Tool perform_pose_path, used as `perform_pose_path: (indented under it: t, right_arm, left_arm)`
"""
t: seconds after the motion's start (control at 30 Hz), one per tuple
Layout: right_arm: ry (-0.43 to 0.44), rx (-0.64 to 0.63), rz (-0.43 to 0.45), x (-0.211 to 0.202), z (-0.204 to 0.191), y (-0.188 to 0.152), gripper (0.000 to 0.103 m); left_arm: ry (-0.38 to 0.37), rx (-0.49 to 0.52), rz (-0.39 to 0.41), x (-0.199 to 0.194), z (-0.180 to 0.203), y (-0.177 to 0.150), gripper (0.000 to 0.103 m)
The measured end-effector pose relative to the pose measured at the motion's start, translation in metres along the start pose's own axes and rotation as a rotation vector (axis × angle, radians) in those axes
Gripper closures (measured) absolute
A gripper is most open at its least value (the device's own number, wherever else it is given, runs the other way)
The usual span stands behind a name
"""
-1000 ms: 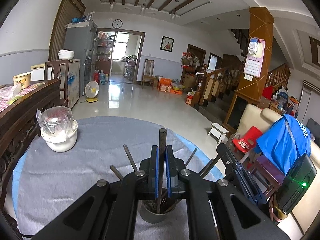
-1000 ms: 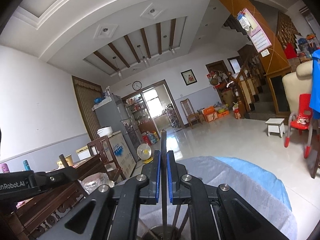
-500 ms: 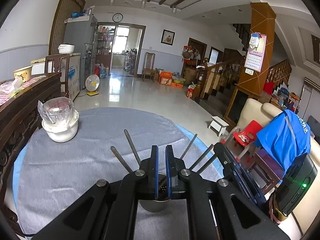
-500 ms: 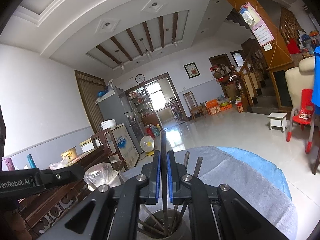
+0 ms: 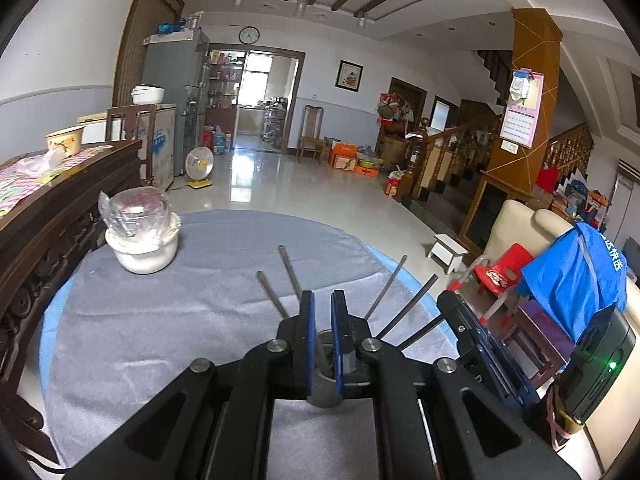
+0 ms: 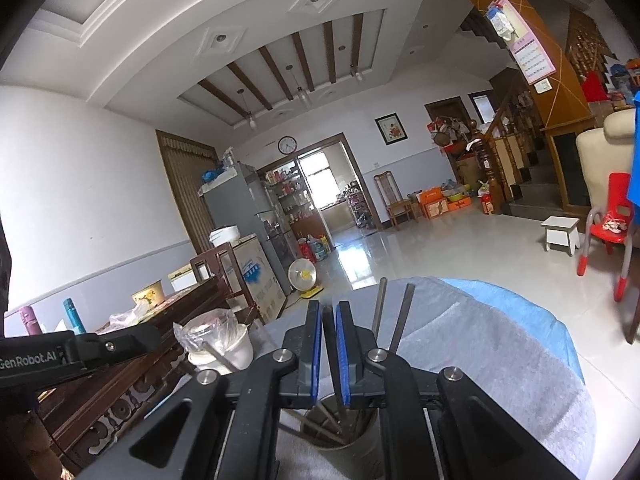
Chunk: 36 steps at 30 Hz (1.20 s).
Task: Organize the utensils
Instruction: 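Open the left tool to release its rod while the right tool releases its rod, then withdraw both open tools from the cup back over the cloth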
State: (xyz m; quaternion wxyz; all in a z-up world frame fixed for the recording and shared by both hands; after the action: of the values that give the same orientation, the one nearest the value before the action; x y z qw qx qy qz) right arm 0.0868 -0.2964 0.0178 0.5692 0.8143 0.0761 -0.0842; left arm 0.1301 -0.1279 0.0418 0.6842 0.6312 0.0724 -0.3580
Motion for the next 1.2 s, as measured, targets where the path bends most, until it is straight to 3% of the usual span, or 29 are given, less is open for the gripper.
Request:
perform_pose_path:
  t: [0.13,0.2,0.23,0.33,0.5,0.7,0.77,0.8,0.83,0.87,0.9,1.2]
  right_arm:
    - [0.006,0.002,-0.022,-0.005,-0.006,-0.003,0.092]
    - [0.011,0.005,-0.036,-0.007,-0.008,-0.004,0.092]
    - [0.015,0.008,-0.045,-0.009,-0.009,-0.005,0.092]
    - [0.024,0.016,-0.069,-0.013,-0.012,-0.008,0.091]
    - [0.036,0.013,-0.106,-0.021,-0.020,-0.013,0.091]
    - [0.042,0.000,-0.105,-0.039,-0.029,-0.016,0.088]
    - [0.042,-0.001,-0.097,-0.047,-0.031,-0.015,0.080]
    - [0.043,0.000,-0.092,-0.050,-0.031,-0.014,0.067]
    - [0.045,0.003,-0.086,-0.054,-0.032,-0.012,0.042]
    - [0.052,0.008,-0.067,-0.060,-0.032,-0.010,0.030]
    - [0.053,0.008,-0.039,-0.067,-0.033,-0.008,0.025]
    - [0.013,-0.047,0.052,-0.105,-0.040,0.008,0.025]
  left_arm:
    - [0.026,-0.009,0.002,-0.010,-0.010,-0.005,0.090]
    - [0.043,-0.018,0.007,-0.016,-0.017,-0.008,0.069]
    - [0.052,-0.025,0.014,-0.020,-0.021,-0.010,0.066]
    - [0.078,-0.023,0.032,-0.031,-0.028,-0.014,0.063]
    - [0.106,-0.025,0.038,-0.048,-0.039,-0.025,0.049]
    - [0.117,-0.044,0.034,-0.065,-0.050,-0.035,0.040]
    - [0.116,-0.052,0.034,-0.070,-0.054,-0.037,0.039]
    - [0.115,-0.055,0.035,-0.074,-0.054,-0.038,0.038]
    - [0.115,-0.056,0.036,-0.077,-0.056,-0.038,0.038]
    - [0.116,-0.056,0.037,-0.079,-0.056,-0.038,0.036]
    - [0.119,-0.052,0.040,-0.083,-0.056,-0.039,0.034]
    - [0.168,-0.025,0.064,-0.105,-0.063,-0.042,0.025]
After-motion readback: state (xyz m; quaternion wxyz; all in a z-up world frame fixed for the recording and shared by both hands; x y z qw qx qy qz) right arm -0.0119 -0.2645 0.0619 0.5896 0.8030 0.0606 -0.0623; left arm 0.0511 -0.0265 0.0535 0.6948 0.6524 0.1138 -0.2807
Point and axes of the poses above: each gripper's, at about its wrist camera, not at the fingertips, and x roughly the way its jaws point, z to its right, y to its top, the point moved 6 cm from there along x, roughly the way its jaws point, and after that the axes turned 5 degrees about -z, right-handed, at the moved point
